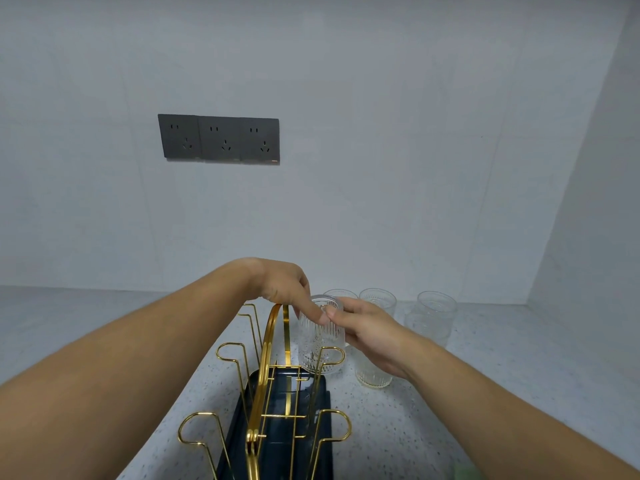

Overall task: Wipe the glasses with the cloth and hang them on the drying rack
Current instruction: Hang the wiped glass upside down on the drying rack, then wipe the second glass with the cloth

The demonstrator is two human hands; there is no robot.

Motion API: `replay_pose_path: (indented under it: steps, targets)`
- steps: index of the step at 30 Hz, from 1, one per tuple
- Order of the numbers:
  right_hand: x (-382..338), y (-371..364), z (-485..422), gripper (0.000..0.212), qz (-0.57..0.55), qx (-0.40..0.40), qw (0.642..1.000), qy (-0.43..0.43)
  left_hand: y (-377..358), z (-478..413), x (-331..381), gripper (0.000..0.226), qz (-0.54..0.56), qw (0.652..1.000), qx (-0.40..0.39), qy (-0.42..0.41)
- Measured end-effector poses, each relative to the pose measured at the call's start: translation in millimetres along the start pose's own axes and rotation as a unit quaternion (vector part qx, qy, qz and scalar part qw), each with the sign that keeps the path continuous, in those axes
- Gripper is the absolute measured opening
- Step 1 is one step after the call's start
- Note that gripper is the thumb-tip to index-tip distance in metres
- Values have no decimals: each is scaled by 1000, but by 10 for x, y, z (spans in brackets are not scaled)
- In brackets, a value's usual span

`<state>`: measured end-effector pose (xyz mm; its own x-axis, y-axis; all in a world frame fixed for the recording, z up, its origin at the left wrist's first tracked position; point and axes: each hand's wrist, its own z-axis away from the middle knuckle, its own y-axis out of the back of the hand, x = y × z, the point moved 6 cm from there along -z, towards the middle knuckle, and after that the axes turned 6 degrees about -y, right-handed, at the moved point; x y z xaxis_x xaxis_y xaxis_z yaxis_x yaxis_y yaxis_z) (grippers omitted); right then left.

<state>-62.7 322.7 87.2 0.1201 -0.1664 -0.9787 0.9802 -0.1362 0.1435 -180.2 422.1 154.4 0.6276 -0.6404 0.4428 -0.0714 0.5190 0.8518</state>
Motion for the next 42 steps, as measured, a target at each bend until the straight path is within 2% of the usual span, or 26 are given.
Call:
replay_pose_path:
  steps: [6, 7, 9, 11, 15, 19, 22, 25, 27, 29, 34, 38, 42]
  targets:
    - [-14, -4, 45, 23, -3, 5, 1000, -6, -13, 32, 8, 50, -6, 1000, -9, 9]
    - [-36, 9, 77, 30, -6, 20, 1000, -5, -10, 53, 21, 53, -4, 1000, -5, 11]
    - [-80, 64, 129, 58, -12, 53, 999, 8, 14, 116, 75, 61, 3, 1000, 8, 12]
    - [-149, 161, 232, 71, -2, 80, 996, 35, 67, 190, 162, 70, 1, 999, 32, 8]
    - [-292, 514, 548, 40, -14, 137, 989, 53, 211, 320, 473, 77, -4, 996, 92, -14]
    - [-308, 1058, 984, 18, -9, 203, 977, 56, 196, 372, 952, 77, 4, 992, 116, -42]
    - [-152, 1482, 1295, 15, -24, 241, 970, 37, 6, 376, 1424, 72, -4, 992, 106, -63]
    - [21, 1761, 1536, 16, -41, 256, 966, 19, -267, 250, 1775, 54, 28, 990, 105, -84]
    - [168, 1911, 1670, 16, -51, 261, 964, 8, -543, 144, 1934, 62, 91, 986, 117, -78]
    - [328, 2009, 1730, 15, -57, 262, 963, -3, -848, 55, 2013, 76, 167, 974, 141, -57]
    - [722, 2030, 1654, 21, -75, 232, 969, -34, -1629, -149, 1825, 76, 335, 911, 239, 19]
    - [965, 1868, 1400, 23, -87, 194, 976, -51, -2017, -270, 1629, 76, 390, 875, 282, 48]
    - [1093, 1742, 1105, 34, -82, 170, 981, -45, -2144, -408, 1545, 74, 395, 865, 308, 31]
